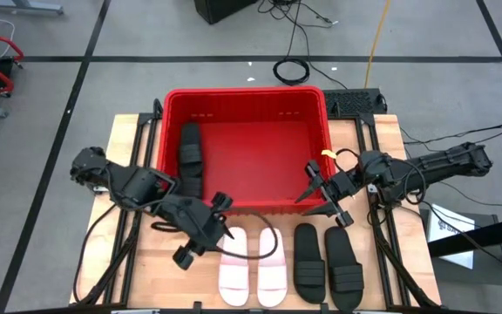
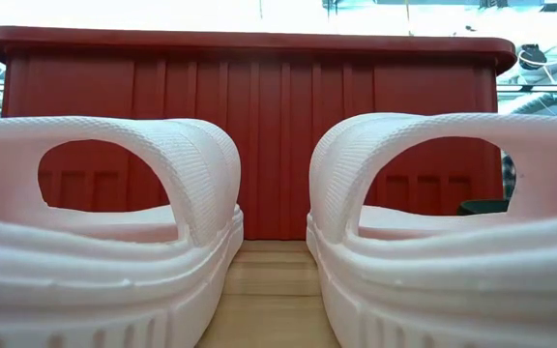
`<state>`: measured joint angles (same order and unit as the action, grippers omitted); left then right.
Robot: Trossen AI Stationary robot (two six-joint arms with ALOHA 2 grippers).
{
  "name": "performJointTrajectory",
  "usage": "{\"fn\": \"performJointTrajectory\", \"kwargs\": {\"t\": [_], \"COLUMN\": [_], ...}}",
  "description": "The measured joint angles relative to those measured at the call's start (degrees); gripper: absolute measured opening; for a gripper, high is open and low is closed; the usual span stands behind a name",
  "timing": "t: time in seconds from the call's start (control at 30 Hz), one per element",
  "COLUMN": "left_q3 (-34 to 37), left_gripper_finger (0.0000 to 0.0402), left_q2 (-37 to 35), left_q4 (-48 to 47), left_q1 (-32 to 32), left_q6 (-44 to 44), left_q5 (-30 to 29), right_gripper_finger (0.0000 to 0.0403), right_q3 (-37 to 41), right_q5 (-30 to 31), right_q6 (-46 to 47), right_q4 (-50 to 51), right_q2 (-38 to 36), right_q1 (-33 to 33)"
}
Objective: Pick and place slides into bin
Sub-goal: Put the white slipper into the red bin
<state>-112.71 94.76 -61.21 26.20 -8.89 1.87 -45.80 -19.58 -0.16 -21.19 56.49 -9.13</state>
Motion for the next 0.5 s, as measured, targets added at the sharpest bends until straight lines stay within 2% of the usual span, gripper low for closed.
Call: {"fn": "performJointTrajectory", "kwargs": {"t": [0.27,0.5], "left_q3": [5.2,14.1], "left_gripper_finger": [0.0163,0.0163], "left_q2": [0.1,0.0], "left_q4": [0.4,4.6], "left_q1": [5.0,8.4], "left_q6": [2.4,10.8], "left_q5": [-5.2,-10.2], "right_gripper_finger": [0.0153,0.0153], "right_q3": [0.0,0.0], "right_q5": [0.0,0.2], "right_q6": [-0.5,-1.0], "right_q4": [-0.4,-0.5], "right_q2": [0.0,0.0], "right_q1": [0.0,0.0]}}
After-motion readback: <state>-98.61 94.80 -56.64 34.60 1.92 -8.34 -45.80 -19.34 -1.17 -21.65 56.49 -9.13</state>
